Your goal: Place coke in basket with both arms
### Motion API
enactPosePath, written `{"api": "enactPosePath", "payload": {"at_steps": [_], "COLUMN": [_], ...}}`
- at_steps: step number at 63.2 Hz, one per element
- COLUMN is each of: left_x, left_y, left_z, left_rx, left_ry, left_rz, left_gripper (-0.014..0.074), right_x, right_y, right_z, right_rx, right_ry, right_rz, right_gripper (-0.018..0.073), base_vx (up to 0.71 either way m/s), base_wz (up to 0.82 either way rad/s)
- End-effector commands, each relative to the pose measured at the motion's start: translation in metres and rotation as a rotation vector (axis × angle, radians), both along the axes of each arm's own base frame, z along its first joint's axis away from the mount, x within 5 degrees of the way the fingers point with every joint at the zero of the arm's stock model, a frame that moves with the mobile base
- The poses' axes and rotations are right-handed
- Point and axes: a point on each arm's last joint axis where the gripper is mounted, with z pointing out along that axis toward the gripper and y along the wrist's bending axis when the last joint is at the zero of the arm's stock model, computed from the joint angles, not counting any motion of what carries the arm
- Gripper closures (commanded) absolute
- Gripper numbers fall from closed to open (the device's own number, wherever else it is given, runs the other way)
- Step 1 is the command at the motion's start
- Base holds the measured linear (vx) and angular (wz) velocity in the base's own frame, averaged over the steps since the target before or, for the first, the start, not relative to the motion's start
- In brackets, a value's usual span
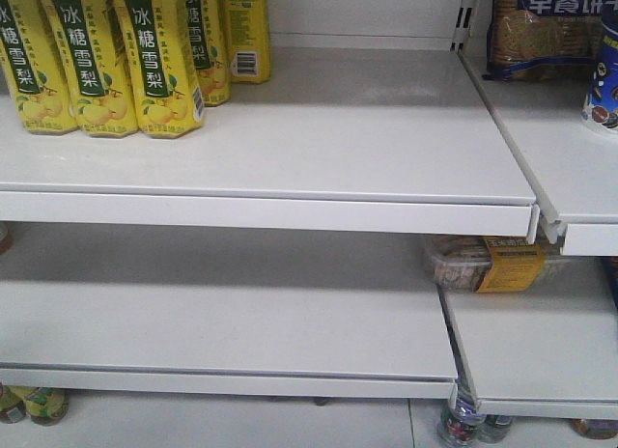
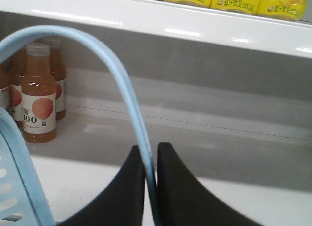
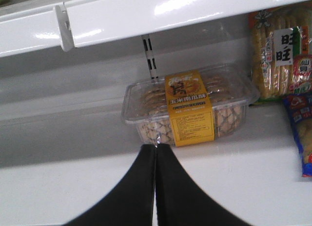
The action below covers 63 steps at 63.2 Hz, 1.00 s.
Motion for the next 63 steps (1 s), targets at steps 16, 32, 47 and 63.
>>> {"api": "enactPosePath", "payload": {"at_steps": [16,32,47,63], "left_x": [-0.002,-0.002,-0.002,-0.002], "left_y": [-0.001,-0.001,-0.001,-0.001], "left_z": [0.014,0.014,0.014,0.014], "left_rx": [0.094,0.094,0.094,0.094], "left_ry": [-0.176,-0.176,-0.176,-0.176], "left_rz": [-0.006,-0.006,-0.006,-0.006], "left_gripper": [0.0601,0.0601,0.0601,0.0601], "right_x": [-0.009,-0.012,-0.012,-0.012], "right_y": [-0.002,-0.006,-0.005,-0.005], "right_z": [-0.012,-0.009,-0.006,-0.005], "right_rx": [-0.006,-0.054,-0.102,-0.079], "right_ry": [-0.233,-0.280,-0.320,-0.324], "right_rz": [-0.043,-0.105,-0.094,-0.095], "right_gripper": [0.0564,0.0564,0.0564,0.0564], "base_vx": [0.00,0.00,0.00,0.00], "base_wz": [0.00,0.00,0.00,0.00]}}
